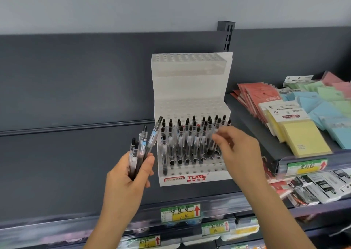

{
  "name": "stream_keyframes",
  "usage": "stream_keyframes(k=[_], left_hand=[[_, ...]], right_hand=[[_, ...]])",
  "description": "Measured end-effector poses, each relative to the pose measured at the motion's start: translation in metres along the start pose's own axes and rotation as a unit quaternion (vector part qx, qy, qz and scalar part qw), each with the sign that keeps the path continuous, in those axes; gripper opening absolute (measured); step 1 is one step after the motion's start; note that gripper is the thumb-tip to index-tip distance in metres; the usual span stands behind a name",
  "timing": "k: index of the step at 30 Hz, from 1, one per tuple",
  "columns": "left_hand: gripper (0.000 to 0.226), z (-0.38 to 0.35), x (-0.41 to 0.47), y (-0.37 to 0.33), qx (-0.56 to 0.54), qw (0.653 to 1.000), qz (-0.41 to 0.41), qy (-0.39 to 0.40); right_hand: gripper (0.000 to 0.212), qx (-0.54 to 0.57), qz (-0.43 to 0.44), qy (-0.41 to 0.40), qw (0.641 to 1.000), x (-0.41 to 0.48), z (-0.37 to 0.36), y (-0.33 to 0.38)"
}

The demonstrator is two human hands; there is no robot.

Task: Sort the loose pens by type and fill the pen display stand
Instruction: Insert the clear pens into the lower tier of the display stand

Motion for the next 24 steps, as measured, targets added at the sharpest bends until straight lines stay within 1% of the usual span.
stream_keyframes(k=[2, 3, 6, 10, 15, 20, 22, 24], left_hand=[[0.005, 0.001, 0.0, 0.002, -0.005, 1.0, 0.005, 0.003], [0.005, 0.001, 0.0, 0.002, -0.005, 1.0, 0.006, 0.004], [0.004, 0.0, 0.0, 0.004, 0.001, 1.0, 0.004, 0.011], [0.002, -0.003, 0.0, 0.004, 0.008, 1.0, 0.001, 0.023], [0.003, -0.008, -0.001, 0.003, 0.006, 0.999, -0.001, 0.042], [0.003, -0.013, -0.003, 0.0, 0.017, 0.998, -0.008, 0.067], [0.007, -0.016, -0.004, -0.001, 0.023, 0.996, -0.009, 0.081], [0.014, -0.019, -0.006, -0.003, 0.024, 0.995, -0.008, 0.102]], right_hand=[[0.014, -0.021, 0.0, 0.04, 0.999, -0.002, -0.005, 0.0], [0.015, -0.023, -0.007, 0.047, 0.999, -0.002, -0.006, -0.001], [0.016, -0.023, -0.031, 0.037, 0.999, -0.002, -0.004, -0.003], [0.019, -0.039, -0.054, 0.052, 0.996, -0.002, -0.005, -0.007], [0.018, -0.032, -0.066, 0.046, 0.996, -0.003, -0.005, -0.006], [0.014, 0.026, -0.069, -0.047, 0.996, -0.008, 0.005, -0.001], [0.01, 0.073, -0.059, -0.049, 0.994, -0.01, 0.006, 0.007], [0.004, 0.139, -0.051, -0.024, 0.989, -0.011, 0.004, 0.018]])
Point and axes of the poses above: each hand's wrist, its own x-axis towards the middle knuckle, its own z-axis out of the back of the hand, y = z × x, the point moved 2 cm from there along x, towards the middle knuckle, and after that the axes turned 14 degrees about z, right-handed, at the moved point
